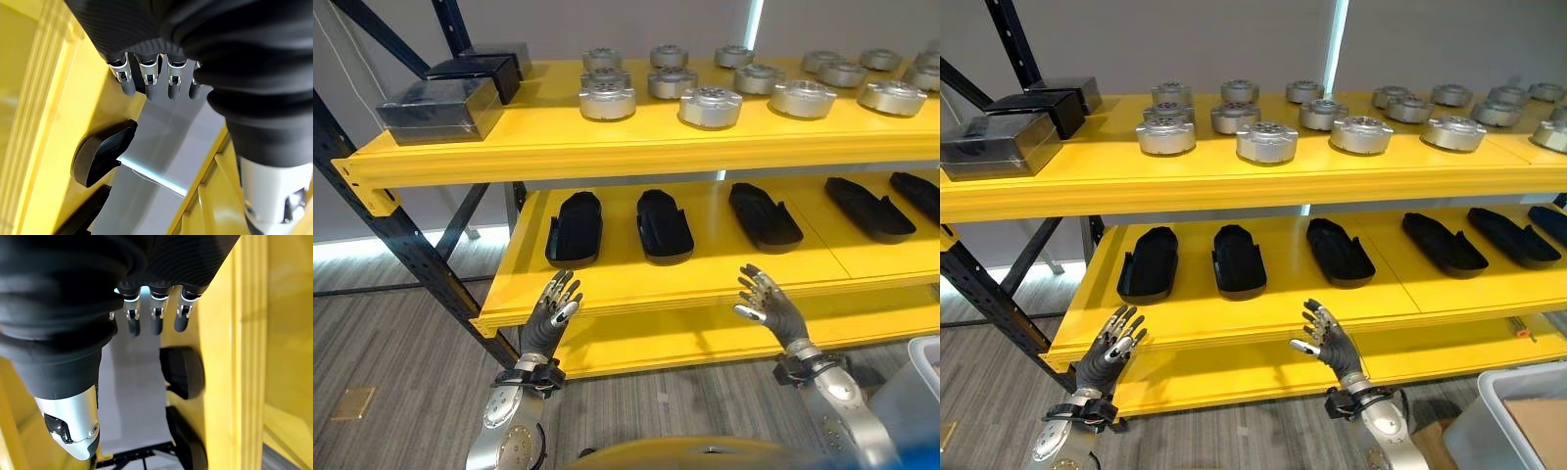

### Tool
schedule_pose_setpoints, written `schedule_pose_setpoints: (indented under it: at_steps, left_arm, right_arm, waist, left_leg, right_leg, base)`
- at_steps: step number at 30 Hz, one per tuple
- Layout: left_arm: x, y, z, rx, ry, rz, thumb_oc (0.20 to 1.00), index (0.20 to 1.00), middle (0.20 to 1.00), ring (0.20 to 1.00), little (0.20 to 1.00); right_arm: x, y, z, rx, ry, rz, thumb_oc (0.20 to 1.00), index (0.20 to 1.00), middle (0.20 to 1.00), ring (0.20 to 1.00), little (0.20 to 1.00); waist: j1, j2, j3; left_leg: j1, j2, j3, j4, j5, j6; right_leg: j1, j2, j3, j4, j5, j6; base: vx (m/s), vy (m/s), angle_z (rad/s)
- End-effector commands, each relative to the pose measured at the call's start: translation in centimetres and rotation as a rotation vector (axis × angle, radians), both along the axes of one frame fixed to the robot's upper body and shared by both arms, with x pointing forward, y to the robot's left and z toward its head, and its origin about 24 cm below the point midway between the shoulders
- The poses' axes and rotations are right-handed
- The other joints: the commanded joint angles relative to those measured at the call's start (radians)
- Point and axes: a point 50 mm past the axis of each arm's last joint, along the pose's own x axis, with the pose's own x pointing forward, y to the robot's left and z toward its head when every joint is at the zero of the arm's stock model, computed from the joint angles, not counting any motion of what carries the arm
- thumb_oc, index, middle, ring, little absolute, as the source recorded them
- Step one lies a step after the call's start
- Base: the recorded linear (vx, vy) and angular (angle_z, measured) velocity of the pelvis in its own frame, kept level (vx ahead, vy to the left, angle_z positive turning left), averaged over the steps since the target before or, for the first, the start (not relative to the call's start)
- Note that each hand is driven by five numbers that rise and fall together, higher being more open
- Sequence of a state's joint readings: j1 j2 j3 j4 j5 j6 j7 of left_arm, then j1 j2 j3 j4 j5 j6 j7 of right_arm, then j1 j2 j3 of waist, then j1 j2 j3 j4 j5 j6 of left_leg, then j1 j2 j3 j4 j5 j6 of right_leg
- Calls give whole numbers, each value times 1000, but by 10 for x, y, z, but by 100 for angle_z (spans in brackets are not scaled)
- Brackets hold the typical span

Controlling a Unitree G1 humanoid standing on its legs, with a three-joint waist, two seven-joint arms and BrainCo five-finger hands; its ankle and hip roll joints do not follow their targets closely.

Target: Move parts from the plastic box to the shelf.

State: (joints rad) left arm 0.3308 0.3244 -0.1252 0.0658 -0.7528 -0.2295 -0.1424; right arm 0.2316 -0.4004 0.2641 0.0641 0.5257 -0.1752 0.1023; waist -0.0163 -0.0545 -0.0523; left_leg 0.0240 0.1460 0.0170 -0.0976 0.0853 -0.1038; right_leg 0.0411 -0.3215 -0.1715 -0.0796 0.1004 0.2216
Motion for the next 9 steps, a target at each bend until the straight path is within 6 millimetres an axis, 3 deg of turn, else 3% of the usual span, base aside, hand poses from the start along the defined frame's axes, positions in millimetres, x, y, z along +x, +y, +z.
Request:
schedule_pose_setpoints:
  at_steps: [1, 9]
  left_arm:
    - [17, 7, 22, 82, -125, 28, 1000, 1000, 1000, 1000, 1000]
    - [14, 11, 19, 107, -102, 43, 1000, 1000, 1000, 1000, 1000]
  right_arm:
    - [30, -1, 35, 4, -177, 14, 1000, 1000, 1000, 1000, 1000]
    - [26, 4, 30, 13, -149, 36, 1000, 1000, 1000, 1000, 1000]
  waist:
    - [1, 9, 44]
    - [0, -13, 40]
  left_leg:
    - [-2, -36, 26, 66, -98, 55]
    - [13, -39, 39, 64, -105, 60]
  right_leg:
    - [-24, 22, -28, 86, -67, -37]
    - [-16, 17, -15, 76, -58, -31]
  base:
    - [-11, 42, -7]
    - [12, 11, -9]
